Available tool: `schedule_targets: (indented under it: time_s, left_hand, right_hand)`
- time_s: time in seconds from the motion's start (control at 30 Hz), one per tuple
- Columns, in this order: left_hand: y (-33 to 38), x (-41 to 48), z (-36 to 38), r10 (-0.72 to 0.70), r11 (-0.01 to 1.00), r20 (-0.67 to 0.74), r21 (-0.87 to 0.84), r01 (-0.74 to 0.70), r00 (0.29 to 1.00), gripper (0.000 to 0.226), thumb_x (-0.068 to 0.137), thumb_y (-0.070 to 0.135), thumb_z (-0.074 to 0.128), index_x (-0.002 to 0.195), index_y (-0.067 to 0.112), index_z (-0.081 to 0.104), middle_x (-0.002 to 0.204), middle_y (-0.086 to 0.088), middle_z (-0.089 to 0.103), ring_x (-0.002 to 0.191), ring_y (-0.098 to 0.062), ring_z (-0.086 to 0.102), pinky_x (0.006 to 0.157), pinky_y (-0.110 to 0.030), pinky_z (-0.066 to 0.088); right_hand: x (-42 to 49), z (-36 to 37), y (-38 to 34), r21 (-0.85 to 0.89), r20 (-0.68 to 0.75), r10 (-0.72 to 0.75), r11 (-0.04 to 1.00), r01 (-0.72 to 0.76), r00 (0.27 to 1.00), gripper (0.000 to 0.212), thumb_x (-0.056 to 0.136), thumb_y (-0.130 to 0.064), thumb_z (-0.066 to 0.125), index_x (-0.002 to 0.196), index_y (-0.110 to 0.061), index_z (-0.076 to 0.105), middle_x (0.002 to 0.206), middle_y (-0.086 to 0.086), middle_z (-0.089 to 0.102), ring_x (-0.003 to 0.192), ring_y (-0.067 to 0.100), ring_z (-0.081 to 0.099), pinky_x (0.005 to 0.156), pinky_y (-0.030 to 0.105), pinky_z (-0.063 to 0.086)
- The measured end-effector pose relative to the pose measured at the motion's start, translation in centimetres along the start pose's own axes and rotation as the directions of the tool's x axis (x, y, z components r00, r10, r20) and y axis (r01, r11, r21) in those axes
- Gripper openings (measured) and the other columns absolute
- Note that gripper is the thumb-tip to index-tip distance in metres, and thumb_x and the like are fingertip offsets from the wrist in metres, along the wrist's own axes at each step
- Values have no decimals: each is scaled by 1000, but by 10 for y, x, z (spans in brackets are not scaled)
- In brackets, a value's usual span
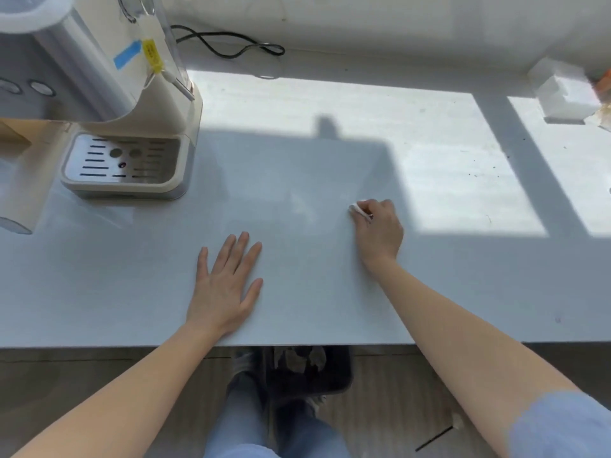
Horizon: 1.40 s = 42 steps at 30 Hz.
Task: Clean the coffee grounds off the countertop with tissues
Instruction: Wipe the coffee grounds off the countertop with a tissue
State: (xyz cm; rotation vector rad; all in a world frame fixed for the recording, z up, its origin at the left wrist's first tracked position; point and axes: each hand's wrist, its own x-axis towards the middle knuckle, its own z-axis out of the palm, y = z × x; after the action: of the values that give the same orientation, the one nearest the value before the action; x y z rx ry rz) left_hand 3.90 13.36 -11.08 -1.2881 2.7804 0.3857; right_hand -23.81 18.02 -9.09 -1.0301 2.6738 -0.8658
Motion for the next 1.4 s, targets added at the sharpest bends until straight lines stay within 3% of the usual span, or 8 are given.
schedule_targets:
  time_s: [0.2,0.33,0.47,0.53,0.87,1.13,1.27,1.4]
  left_hand:
    - [0,1,-4,-42,998,13,-45,43,999,71,88,54,11,147,22,-11,158,6,-9,143,-4,-14,117,-42,-10]
    - [0,0,-3,-24,999,27,-24,24,999,77,87,59,14,148,21,-12,157,7,-15,143,-5,-18,117,-44,-12]
    - [-2,0,-2,-28,998,14,-49,29,1000,69,90,52,13,149,20,-6,158,6,-9,144,-6,-13,116,-42,-13]
    - [-2,0,-2,-23,997,4,-67,24,1000,68,91,50,14,149,19,-3,158,6,-7,145,-7,-10,116,-42,-13]
    - [-3,2,-4,-75,975,-67,-213,59,995,70,91,52,17,147,23,-12,157,8,-7,145,-4,-4,118,-35,-7]
    - [-5,0,-2,-3,1000,7,-25,4,1000,67,86,60,8,144,37,-14,157,11,-13,143,-8,-20,116,-42,-13]
    - [-2,0,0,0,1000,17,23,0,1000,68,84,60,6,145,36,-14,155,10,-18,142,-10,-20,115,-44,-12]
    - [2,-1,-2,-3,995,44,-97,7,999,68,87,56,14,148,30,-4,156,9,-13,141,-6,-19,115,-39,-12]
  right_hand:
    - [-100,29,-62,162,226,-546,837,522,806,6,83,-18,68,84,-14,72,69,8,56,58,26,53,53,31,42]
    - [-86,8,-25,118,219,-718,691,713,660,9,81,-11,67,84,-17,73,65,4,55,53,23,49,49,29,41]
    - [-2,15,-33,25,135,-354,935,354,926,11,84,-21,69,92,-15,73,83,10,62,72,31,62,67,39,48]
    - [37,35,-53,26,134,-187,982,185,973,18,87,-30,63,96,-16,70,95,7,61,85,28,62,75,35,44]
    - [-69,49,-87,268,347,-579,815,514,738,13,86,-15,62,91,-17,74,80,5,62,78,24,61,60,34,48]
    - [-139,-17,4,208,304,-642,766,609,704,11,86,-16,62,85,-20,72,73,-1,62,62,19,56,48,25,42]
    - [-156,-29,20,198,330,-485,874,443,809,12,82,-13,67,88,-22,72,75,-3,59,65,15,55,52,27,45]
    - [-161,-31,12,319,444,-130,948,-20,887,12,82,-19,69,87,-29,73,77,-5,58,68,6,53,62,16,39]
